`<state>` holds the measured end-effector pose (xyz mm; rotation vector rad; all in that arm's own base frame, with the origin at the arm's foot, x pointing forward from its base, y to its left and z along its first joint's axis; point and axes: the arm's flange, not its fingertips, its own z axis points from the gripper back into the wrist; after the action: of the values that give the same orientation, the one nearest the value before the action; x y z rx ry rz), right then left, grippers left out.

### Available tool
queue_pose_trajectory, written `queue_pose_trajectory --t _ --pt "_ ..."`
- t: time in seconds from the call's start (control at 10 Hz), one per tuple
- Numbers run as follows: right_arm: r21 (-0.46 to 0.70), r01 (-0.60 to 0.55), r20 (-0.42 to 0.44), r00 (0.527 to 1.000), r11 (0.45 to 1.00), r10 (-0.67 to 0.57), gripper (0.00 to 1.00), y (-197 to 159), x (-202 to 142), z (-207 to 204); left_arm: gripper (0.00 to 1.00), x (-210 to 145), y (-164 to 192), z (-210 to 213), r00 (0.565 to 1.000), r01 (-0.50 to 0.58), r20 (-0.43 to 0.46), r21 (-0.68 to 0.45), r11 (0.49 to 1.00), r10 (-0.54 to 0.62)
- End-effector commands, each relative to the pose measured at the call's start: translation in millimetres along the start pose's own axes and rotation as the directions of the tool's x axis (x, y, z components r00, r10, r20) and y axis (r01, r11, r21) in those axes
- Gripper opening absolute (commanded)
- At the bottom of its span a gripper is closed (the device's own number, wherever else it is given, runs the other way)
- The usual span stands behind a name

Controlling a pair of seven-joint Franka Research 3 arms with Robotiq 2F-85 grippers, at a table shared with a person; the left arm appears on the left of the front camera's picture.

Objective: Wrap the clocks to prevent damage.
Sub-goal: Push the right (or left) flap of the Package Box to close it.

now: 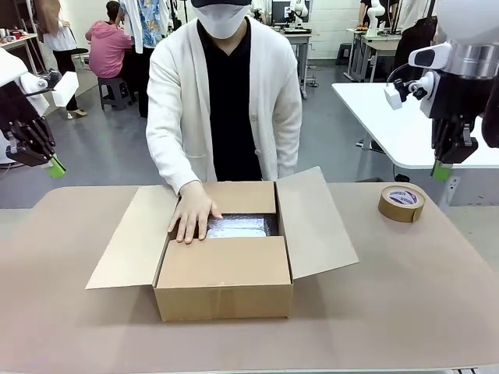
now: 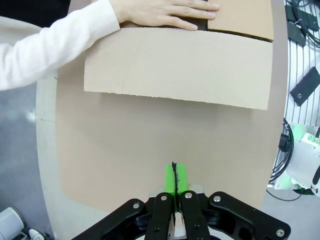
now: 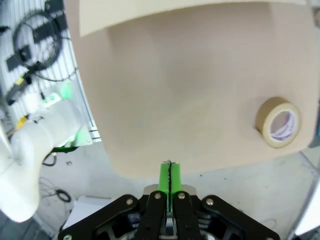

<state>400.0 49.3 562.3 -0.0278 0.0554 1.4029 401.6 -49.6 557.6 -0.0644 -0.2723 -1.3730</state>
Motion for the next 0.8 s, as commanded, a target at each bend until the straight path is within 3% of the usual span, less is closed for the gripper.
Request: queue_pose_trajectory --t 0.0,0.1,0.2,0.3,0.6,0.7 --pt "0.047 -0.403 0.081 0.914 0.914 0.398 0.01 -11.3 0.4 -23.6 0.01 -1.2 1.5 0.9 1.0 0.002 -0.009 0.001 1.0 -0.002" --pt "0.052 -0.531 0.144 0.842 0.846 0.52 0.01 -20.0 1.4 -45.3 0.01 -1.2 1.5 0.9 1.0 0.002 -0.009 0.001 1.0 -0.002" --pt "0.017 -0.665 0.226 0.73 0.747 0.645 0.01 -26.3 2.4 -66.9 0.01 -1.2 1.5 0.9 1.0 0.002 -0.009 0.001 1.0 -0.002" --pt "0.006 -0.665 0.327 0.707 0.747 0.627 0.01 -35.8 5.4 -85.8 0.01 -1.2 1.5 0.9 1.0 0.002 -0.009 0.001 1.0 -0.002" --pt "-0.101 -0.448 0.466 0.768 0.888 0.44 0.01 -47.0 14.4 -125.7 0.01 -1.2 1.5 0.9 1.0 0.002 -0.009 0.001 1.0 -0.002" --pt "-0.081 -0.364 0.442 0.821 0.928 0.361 0.01 -45.1 15.3 -130.6 0.01 -1.2 1.5 0.9 1.0 0.002 -0.009 0.001 1.0 -0.002"
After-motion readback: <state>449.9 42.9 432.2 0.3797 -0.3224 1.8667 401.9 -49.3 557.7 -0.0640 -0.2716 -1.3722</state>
